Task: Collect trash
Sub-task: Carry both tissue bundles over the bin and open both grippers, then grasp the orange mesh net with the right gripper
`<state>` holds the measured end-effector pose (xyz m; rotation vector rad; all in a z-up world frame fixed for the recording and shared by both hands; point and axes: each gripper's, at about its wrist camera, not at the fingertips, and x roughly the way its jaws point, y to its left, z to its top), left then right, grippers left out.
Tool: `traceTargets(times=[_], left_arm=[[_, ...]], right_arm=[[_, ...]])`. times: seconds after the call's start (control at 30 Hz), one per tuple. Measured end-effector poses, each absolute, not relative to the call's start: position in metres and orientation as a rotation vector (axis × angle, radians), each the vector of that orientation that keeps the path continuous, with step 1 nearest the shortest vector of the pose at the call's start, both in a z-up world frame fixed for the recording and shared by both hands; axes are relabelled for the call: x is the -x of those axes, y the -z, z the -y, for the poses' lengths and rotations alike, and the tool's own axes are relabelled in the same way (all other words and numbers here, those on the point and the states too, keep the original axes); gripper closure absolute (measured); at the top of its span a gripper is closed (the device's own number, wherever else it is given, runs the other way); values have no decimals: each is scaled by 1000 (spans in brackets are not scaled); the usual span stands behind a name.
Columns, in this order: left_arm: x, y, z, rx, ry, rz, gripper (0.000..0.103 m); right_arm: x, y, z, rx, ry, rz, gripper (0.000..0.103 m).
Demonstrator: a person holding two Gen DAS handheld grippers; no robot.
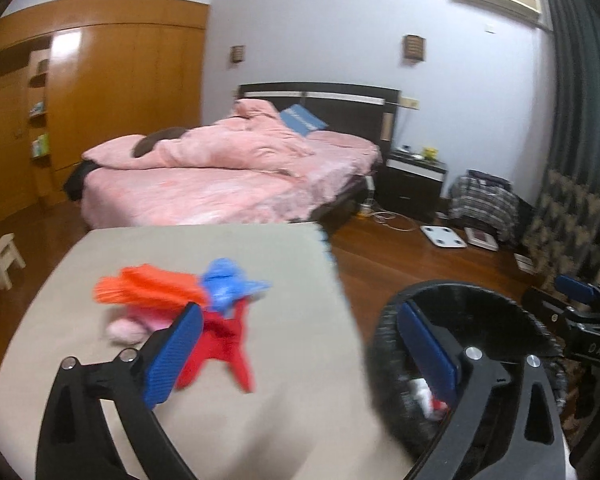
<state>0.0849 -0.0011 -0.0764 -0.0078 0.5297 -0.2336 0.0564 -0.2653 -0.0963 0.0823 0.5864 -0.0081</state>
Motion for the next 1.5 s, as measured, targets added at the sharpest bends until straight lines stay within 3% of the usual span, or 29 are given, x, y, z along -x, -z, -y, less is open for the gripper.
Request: traceTargets(times=[0.53, 0.97, 1.5], left_arm=[[-103, 107, -116, 51, -27, -577, 8], [-150, 155, -165, 78, -88, -665, 21], [-153, 128, -198, 74, -199, -573, 27]], right_arm=[[-122, 109, 154, -9, -164, -617, 5], [-173, 146, 103, 17, -196, -685, 5], [-207, 113, 51, 8, -366, -620, 6]])
